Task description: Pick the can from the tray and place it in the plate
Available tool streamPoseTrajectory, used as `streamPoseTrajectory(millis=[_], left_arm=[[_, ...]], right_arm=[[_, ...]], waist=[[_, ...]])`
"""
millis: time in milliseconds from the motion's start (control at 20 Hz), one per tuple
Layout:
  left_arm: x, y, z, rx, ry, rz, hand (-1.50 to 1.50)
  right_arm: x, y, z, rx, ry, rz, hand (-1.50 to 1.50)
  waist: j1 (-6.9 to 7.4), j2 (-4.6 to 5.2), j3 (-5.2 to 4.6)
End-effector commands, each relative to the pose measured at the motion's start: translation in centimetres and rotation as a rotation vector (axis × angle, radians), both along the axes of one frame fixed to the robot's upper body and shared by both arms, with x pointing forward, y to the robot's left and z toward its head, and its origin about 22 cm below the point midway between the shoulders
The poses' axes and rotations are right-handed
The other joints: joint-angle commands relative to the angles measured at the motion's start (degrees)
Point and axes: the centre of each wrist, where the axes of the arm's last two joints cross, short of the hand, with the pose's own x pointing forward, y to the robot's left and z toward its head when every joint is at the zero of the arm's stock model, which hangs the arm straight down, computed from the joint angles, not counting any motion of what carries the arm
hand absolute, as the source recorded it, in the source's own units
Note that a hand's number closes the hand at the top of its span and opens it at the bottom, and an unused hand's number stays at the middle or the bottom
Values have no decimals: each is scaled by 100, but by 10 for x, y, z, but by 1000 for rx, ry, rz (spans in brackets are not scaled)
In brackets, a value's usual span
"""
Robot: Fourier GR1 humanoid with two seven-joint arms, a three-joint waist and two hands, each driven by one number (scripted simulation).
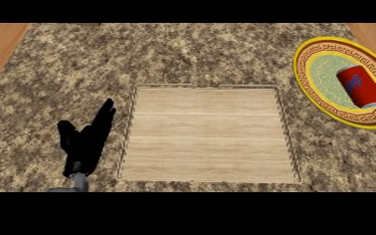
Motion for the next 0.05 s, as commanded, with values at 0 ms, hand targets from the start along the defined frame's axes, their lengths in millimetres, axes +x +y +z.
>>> streamPoseTrajectory(millis=[0], left_arm=[[2, 5, -17, -1, 60, 17, 0]], right_arm=[[-14, 20, -20, 20, 6, 14, -150]], waist=[[-25, 38, -34]])
